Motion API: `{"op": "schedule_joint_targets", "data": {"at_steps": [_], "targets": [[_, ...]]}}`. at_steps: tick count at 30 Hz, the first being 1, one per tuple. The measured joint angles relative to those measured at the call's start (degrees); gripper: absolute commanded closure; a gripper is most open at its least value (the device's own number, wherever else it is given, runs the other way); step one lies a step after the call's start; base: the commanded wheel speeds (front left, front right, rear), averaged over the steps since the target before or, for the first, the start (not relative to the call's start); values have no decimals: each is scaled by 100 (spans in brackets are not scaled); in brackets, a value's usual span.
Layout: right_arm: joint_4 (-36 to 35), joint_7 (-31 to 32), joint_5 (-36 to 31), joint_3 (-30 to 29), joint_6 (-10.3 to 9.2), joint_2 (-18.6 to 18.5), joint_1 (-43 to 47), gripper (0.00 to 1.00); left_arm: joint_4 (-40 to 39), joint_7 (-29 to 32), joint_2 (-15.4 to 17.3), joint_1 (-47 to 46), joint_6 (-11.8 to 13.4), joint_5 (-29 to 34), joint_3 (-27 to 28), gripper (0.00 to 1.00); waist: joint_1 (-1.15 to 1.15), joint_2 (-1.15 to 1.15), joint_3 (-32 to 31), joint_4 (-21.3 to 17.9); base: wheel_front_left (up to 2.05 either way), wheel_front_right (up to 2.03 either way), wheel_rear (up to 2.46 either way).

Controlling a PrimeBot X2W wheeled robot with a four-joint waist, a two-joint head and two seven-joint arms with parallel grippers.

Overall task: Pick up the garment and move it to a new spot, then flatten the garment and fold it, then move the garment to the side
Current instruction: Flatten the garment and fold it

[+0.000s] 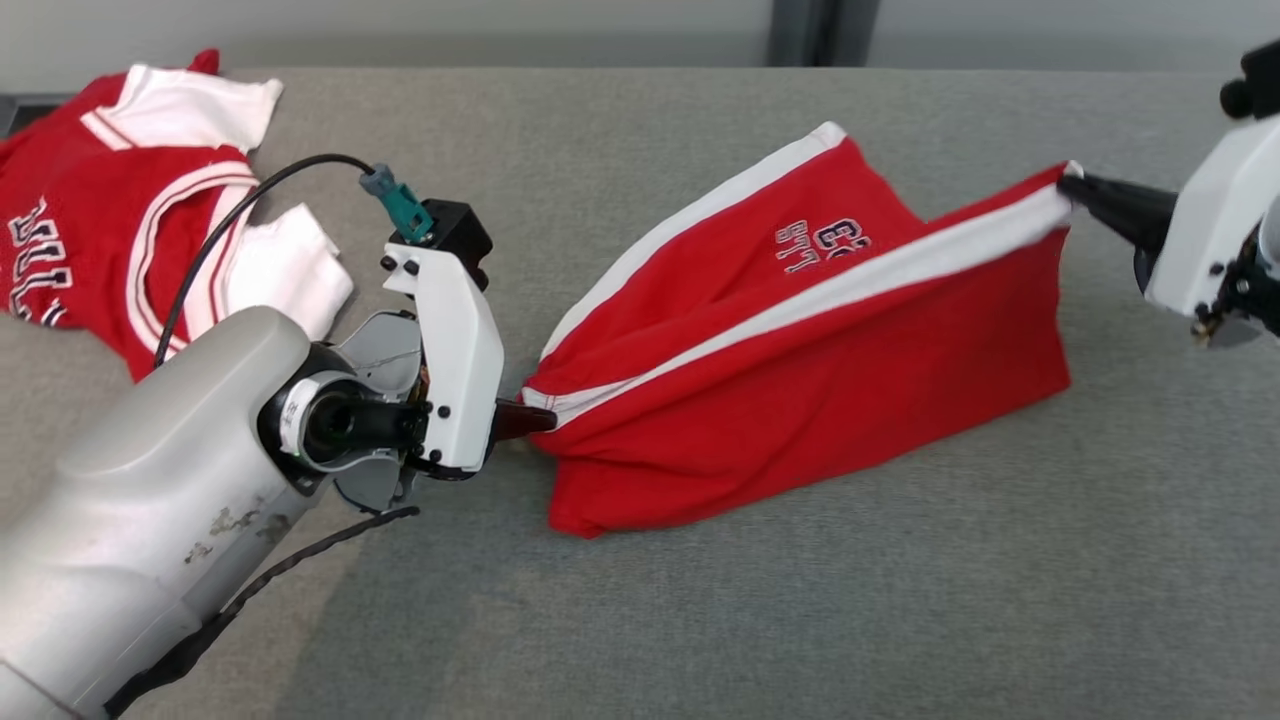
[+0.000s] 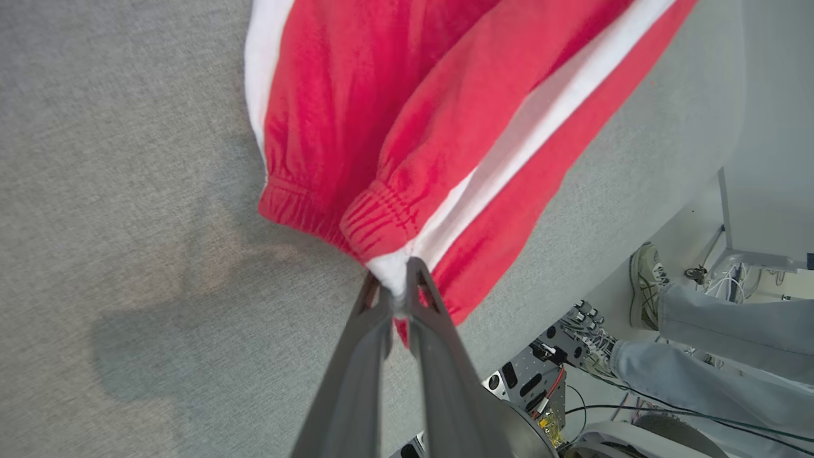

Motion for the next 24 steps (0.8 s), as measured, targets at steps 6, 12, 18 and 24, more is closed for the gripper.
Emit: {"op": "schedule_joint_targets", "data": {"at_steps": [6,12,18,24], "targets": [[723,-121,-216,97,0,386,-525,100,207,48,-191,-249,36,14,40,100,0,0,252,280,0,0,0],[1155,-177,-381,233,0,468,-1033,100,365,-133,-434,-612,101,140,147,100,0,0,604,557,0,0,0],[1352,-194,-370,307,0,378,-1368,100,466,-156,-733,-935,187,334,104,100,0,0,993,882,0,0,0],[1578,-297,-321,400,0,420,-1664,100,576,-215,-937,-1159,249,415,116,100,0,0,1351,1159,0,0,0]]}}
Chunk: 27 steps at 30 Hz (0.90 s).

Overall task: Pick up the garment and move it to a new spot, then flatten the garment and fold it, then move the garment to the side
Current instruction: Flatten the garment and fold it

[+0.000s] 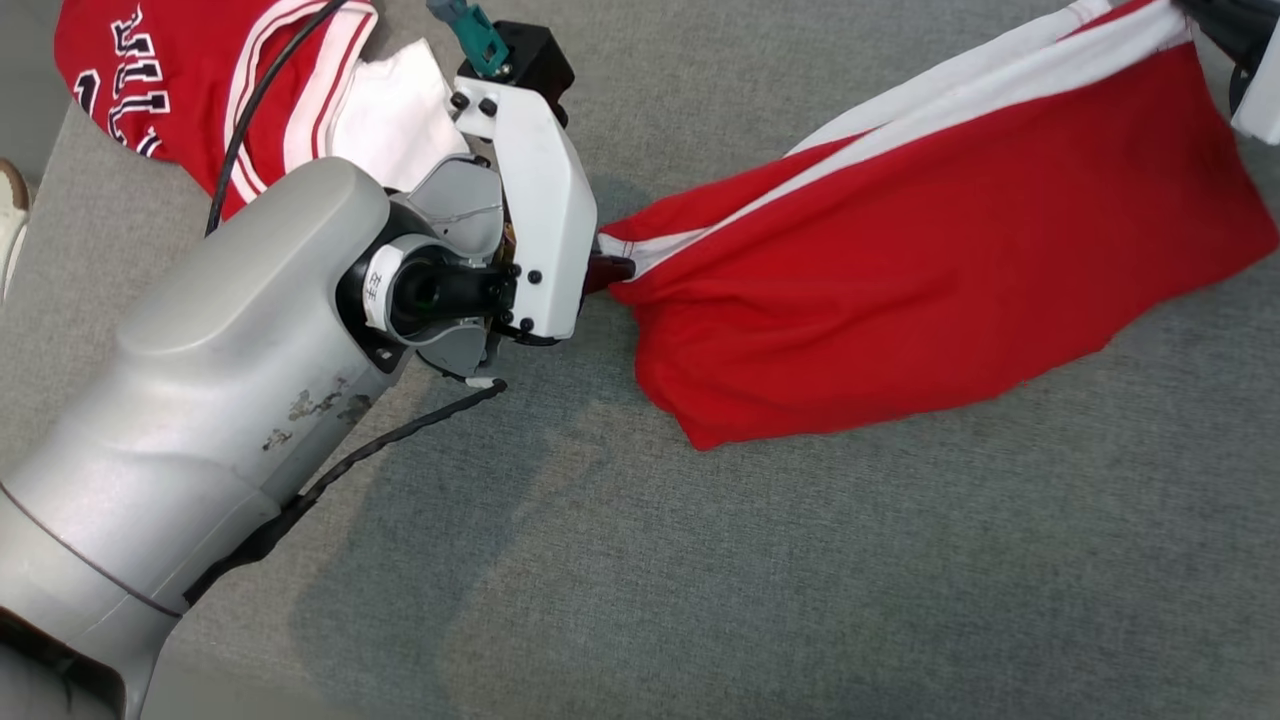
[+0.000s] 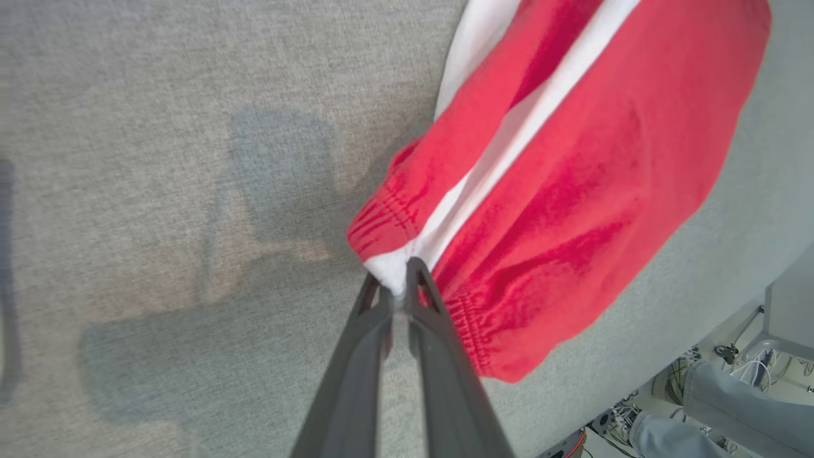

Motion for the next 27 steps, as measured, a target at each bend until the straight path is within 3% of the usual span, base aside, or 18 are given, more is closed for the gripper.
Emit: {"op": "schedule_joint_targets", "data": {"at_steps": [6,7,8,19,24,27], "targets": [[48,-47,30,123,0,5,-149,100,46,-64,-51,-82,1,11,30,100,0,0,195,75,0,0,0],[55,-51,56,136,0,8,-167,72,54,-67,-54,-82,2,12,34,45,0,0,205,73,0,0,0],[62,-75,87,140,0,14,-187,0,63,-52,-51,-83,2,23,24,0,0,0,211,66,0,0,0],[-123,-601,285,247,0,119,-115,0,186,-216,57,-83,-66,69,97,0,0,0,-44,-17,0,0,0],[-343,-1088,333,352,0,124,151,0,305,-536,267,-69,-221,233,129,0,0,0,-330,-77,0,0,0],[-370,-1382,350,407,0,91,294,0,289,-1025,419,-16,-374,431,210,0,0,0,-486,-148,0,0,0]]}}
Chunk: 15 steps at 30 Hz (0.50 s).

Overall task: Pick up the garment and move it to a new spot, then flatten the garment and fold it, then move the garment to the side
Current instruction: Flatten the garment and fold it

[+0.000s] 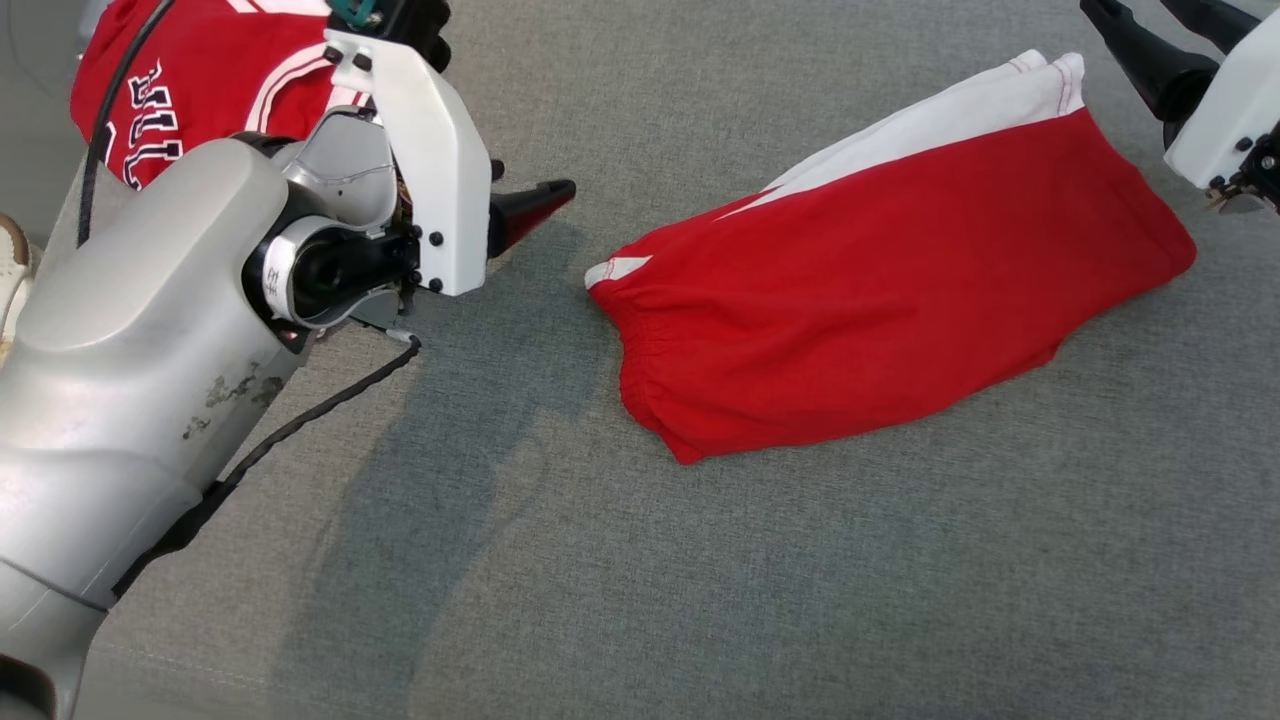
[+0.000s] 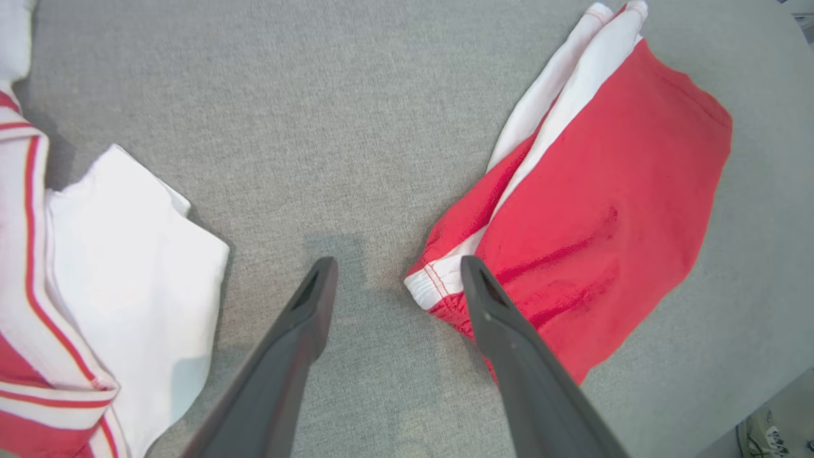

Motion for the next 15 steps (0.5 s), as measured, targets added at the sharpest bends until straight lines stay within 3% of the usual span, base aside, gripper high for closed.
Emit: {"op": "schedule_joint_targets", "data": {"at_steps": [4,7,10,15], "targets": [[77,-469,-9,77,-1,-41,185,0,-242,-1335,169,98,-126,722,66,0,0,0,-147,-95,0,0,0],[204,-723,2,126,-1,-79,340,0,-520,-2353,200,459,71,1151,129,0,0,0,-225,-94,0,0,0],[353,-740,22,244,-1,-120,477,0,-768,-3494,298,810,754,1788,250,0,0,0,-257,-13,0,0,0],[653,-583,175,323,0,-170,577,0,-1635,-4554,197,1674,1394,1893,485,0,0,0,-263,167,0,0,0]]}}
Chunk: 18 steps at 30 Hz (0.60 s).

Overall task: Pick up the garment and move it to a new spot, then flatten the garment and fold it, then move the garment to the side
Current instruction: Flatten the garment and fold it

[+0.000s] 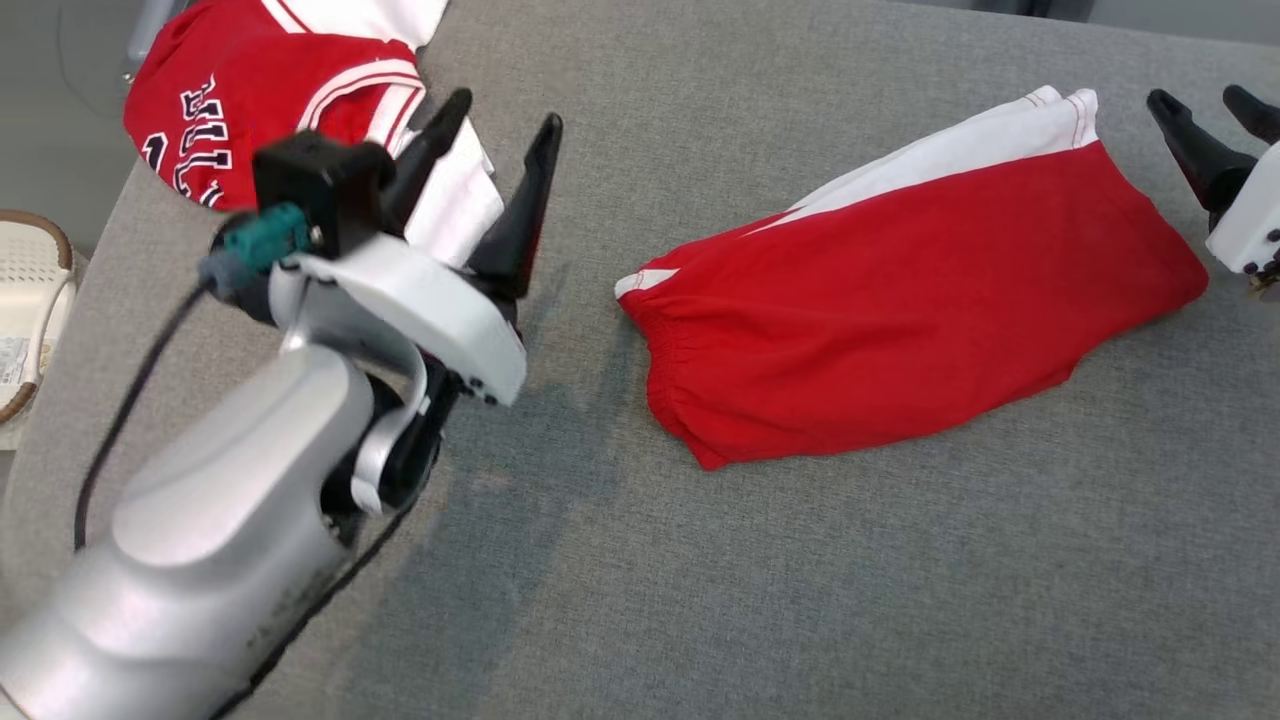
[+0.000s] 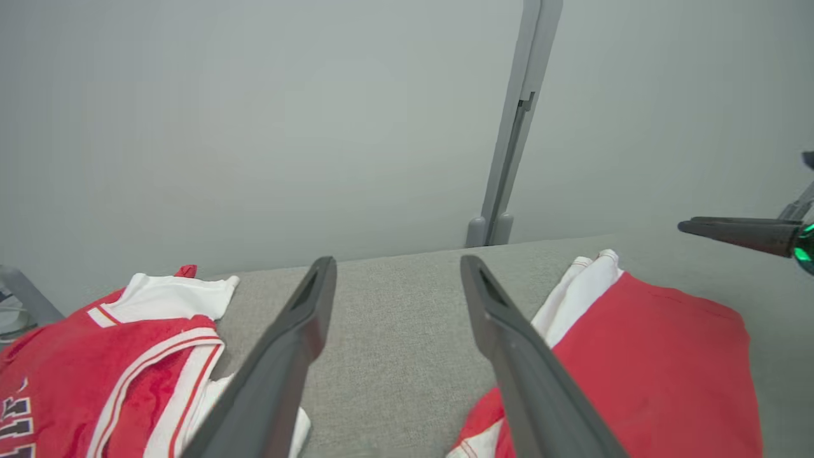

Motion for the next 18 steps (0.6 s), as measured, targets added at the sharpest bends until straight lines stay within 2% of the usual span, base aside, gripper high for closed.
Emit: {"op": "schedule_joint_targets", "data": {"at_steps": [4,9,13,16,18], "targets": [[232,404,127,75,-1,-19,68,0,-469,-517,-4,708,264,-31,78,0,0,0,64,124,0,0,0],[405,793,314,99,-1,-34,68,0,-689,-775,-126,1256,377,63,154,0,0,0,166,229,0,0,0],[594,1244,331,186,-1,-14,71,0,-620,-839,-177,1475,609,782,319,0,0,0,251,314,0,0,0],[631,1471,427,170,-1,23,43,0,-775,-848,-480,1773,648,1266,695,0,0,0,303,334,0,0,0],[608,1552,483,157,-1,27,14,0,-828,-848,-724,2101,570,1434,892,0,0,0,332,335,0,0,0]]}}
